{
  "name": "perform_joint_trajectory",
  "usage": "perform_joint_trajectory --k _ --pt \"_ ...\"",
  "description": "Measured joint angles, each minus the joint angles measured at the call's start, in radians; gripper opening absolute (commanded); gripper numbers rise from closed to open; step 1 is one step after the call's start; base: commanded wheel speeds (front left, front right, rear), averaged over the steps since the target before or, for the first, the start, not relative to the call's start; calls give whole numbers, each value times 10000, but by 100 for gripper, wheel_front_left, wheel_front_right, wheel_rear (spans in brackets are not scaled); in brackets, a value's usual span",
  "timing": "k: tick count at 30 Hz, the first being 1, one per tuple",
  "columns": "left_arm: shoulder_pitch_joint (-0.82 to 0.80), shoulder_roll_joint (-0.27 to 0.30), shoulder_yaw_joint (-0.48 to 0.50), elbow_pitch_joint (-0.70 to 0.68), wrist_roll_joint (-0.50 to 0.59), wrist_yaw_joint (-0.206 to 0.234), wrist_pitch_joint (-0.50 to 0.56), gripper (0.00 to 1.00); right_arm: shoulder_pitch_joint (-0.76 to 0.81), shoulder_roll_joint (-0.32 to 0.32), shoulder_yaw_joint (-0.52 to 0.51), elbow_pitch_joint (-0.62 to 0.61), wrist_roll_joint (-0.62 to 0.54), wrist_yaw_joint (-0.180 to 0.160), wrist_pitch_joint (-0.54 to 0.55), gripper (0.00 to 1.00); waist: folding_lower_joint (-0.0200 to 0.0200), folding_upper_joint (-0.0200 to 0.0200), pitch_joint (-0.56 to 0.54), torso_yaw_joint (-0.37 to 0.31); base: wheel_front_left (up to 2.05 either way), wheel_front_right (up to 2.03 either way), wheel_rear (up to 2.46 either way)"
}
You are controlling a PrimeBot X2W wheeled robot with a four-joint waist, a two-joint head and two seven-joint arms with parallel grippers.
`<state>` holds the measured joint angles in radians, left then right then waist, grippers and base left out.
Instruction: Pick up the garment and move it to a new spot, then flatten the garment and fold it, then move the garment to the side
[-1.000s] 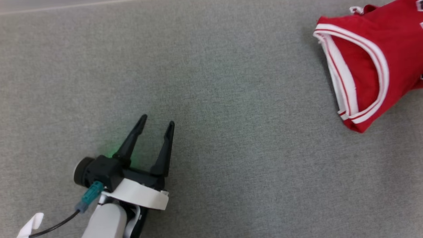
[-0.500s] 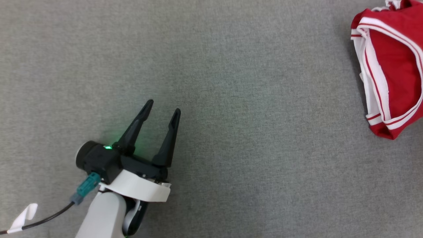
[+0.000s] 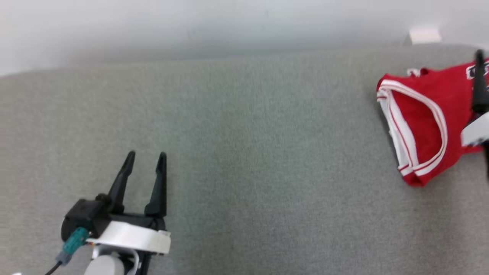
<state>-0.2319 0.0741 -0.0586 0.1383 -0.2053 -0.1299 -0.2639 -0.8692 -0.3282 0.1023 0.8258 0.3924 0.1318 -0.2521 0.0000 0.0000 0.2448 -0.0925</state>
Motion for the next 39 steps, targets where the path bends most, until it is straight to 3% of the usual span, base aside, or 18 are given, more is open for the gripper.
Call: perform_joint_trajectory --k 9,16,25,39 --pt "1035 -159 882 430 -109 178 0 100 3800 464 255 -3657 349 0 -88 100 -2 0 -1843 294 0 0 0" --pt "1616 -209 1080 485 155 291 -2 100 6543 1277 29 -5601 341 0 -104 100 -3 0 -2602 515 0 0 0" --pt "1871 -245 926 669 284 245 0 100 7918 1931 -349 -5919 -31 0 -104 100 -3 0 -2631 533 0 0 0" --pt "1853 -247 736 777 232 247 0 100 7937 2151 -297 -5915 -305 0 -104 100 -1 0 -2555 428 0 0 0"
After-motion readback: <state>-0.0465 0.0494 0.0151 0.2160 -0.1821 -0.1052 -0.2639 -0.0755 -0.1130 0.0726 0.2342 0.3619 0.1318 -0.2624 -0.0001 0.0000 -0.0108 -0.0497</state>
